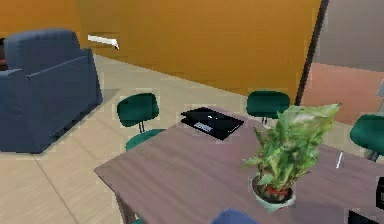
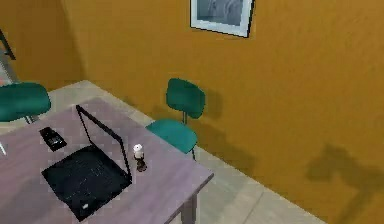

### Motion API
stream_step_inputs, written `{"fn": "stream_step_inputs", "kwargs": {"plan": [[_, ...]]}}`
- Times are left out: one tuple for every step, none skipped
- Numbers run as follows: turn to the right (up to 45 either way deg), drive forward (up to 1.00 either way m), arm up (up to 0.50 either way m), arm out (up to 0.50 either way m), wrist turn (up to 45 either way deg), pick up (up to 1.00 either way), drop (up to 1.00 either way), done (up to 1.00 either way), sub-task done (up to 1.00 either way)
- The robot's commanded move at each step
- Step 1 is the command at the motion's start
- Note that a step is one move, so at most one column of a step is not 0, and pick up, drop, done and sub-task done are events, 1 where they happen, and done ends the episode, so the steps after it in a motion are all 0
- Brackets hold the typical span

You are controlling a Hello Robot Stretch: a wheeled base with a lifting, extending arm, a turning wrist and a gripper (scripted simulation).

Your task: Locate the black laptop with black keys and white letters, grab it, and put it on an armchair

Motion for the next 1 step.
{"fn": "stream_step_inputs", "kwargs": {"plan": [[-27.0, 0.0, 0.0, 0.0, 0.0, 0.0, 0.0, 0.0, 0.0]]}}
